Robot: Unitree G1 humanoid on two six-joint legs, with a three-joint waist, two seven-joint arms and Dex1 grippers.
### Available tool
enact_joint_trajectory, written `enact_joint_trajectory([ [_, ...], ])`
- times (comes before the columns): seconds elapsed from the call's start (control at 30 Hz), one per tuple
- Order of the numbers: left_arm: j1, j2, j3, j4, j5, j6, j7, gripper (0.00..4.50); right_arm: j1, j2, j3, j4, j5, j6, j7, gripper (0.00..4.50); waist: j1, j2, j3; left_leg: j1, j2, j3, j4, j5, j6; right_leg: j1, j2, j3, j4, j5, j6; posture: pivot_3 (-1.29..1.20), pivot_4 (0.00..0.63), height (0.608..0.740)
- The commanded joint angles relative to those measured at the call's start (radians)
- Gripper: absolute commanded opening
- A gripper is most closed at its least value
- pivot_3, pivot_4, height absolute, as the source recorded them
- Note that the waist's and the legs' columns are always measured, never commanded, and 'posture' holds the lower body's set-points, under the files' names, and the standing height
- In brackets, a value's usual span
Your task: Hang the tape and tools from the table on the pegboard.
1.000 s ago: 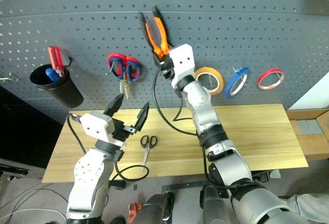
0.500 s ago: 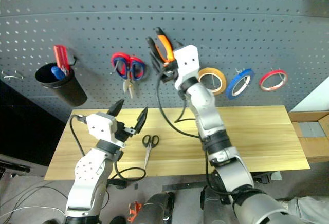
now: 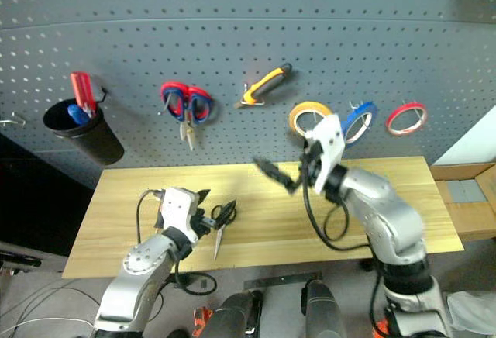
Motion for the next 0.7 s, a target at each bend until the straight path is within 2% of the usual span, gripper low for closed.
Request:
enact_joint_trajectory([
  [0.03, 0.028, 0.050, -0.045, -0.004, 0.074, 0.101, 0.021, 4.05, 0.067, -0.065, 0.090, -0.105, 0.019, 0.048, 0.062, 4.49, -0.001, 0.000, 0.000, 0.000, 0.000, 0.000, 0.000, 0.000, 0.000, 0.000, 0.000, 0.000, 0.000, 0.000, 0.000, -0.08, 0.264, 0.740],
  [0.13, 0.044, 0.073, -0.074, -0.004, 0.106, 0.217, 0.042, 4.05, 0.108, -0.065, 0.150, -0.095, -0.022, 0.053, 0.035, 4.49, -0.004, 0.000, 0.000, 0.001, 0.001, 0.000, 0.000, 0.000, 0.000, 0.001, 0.000, 0.000, 0.000, -0.001, 0.001, -0.08, 0.270, 0.740],
  [0.27, 0.031, 0.033, -0.058, -0.014, 0.094, 0.312, 0.078, 4.05, 0.128, -0.046, 0.210, -0.072, -0.060, 0.031, 0.029, 4.49, 0.004, 0.000, 0.000, 0.001, 0.000, -0.001, 0.001, 0.000, 0.000, 0.002, -0.001, -0.001, 0.000, -0.003, 0.005, -0.07, 0.275, 0.740],
  [0.37, 0.006, -0.014, -0.067, -0.006, 0.092, 0.422, 0.117, 4.05, 0.132, -0.064, 0.295, -0.013, -0.173, -0.017, 0.011, 4.49, 0.007, 0.000, 0.000, 0.001, 0.000, -0.001, 0.001, 0.000, 0.000, 0.002, -0.001, -0.001, -0.001, -0.003, 0.005, -0.07, 0.276, 0.740],
  [0.53, -0.032, -0.059, -0.084, 0.026, 0.103, 0.458, 0.141, 4.05, 0.141, -0.036, 0.306, 0.001, -0.202, -0.042, 0.009, 4.49, 0.007, 0.000, 0.000, 0.001, 0.000, -0.001, 0.001, 0.000, 0.000, 0.003, -0.001, -0.001, -0.001, -0.003, 0.004, -0.08, 0.277, 0.740],
  [0.7, -0.108, -0.122, -0.069, 0.128, 0.145, 0.479, 0.247, 4.05, 0.143, -0.037, 0.296, 0.004, -0.206, -0.046, 0.024, 4.49, 0.006, 0.000, 0.000, 0.001, 0.000, -0.002, 0.001, 0.000, 0.000, 0.003, -0.001, -0.001, -0.001, -0.003, 0.005, -0.08, 0.277, 0.740],
])
